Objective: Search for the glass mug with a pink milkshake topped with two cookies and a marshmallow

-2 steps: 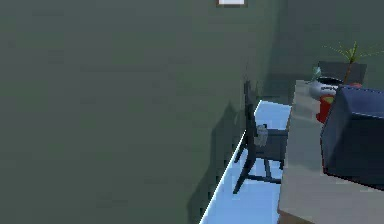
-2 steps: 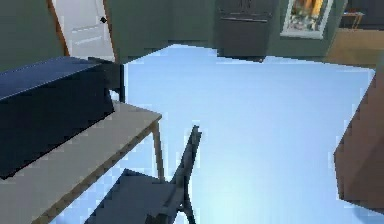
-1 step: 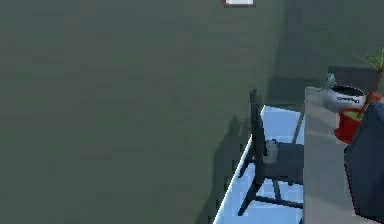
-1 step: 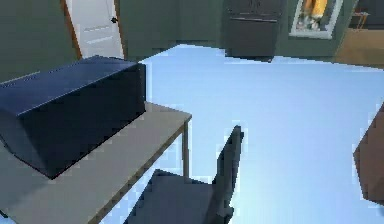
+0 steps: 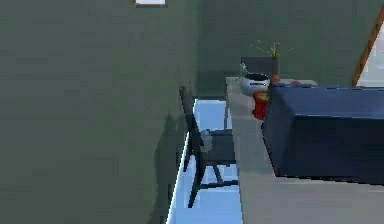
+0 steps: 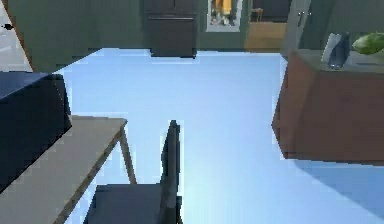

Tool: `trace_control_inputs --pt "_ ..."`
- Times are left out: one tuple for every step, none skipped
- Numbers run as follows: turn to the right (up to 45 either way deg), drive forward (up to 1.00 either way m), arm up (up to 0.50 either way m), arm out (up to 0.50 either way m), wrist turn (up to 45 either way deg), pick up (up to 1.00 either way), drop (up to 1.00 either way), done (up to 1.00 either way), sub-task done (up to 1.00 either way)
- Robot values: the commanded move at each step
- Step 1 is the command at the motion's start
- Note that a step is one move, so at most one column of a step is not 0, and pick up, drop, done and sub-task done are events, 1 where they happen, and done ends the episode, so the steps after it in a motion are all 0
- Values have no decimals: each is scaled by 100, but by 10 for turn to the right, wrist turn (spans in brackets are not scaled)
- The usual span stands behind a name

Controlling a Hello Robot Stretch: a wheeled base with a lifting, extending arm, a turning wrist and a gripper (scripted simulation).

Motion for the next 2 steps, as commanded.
trace_control_inputs --pt "0 30 0 0 0 0 0 0 0" --pt "0 0 0 0 0 0 0 100 0"
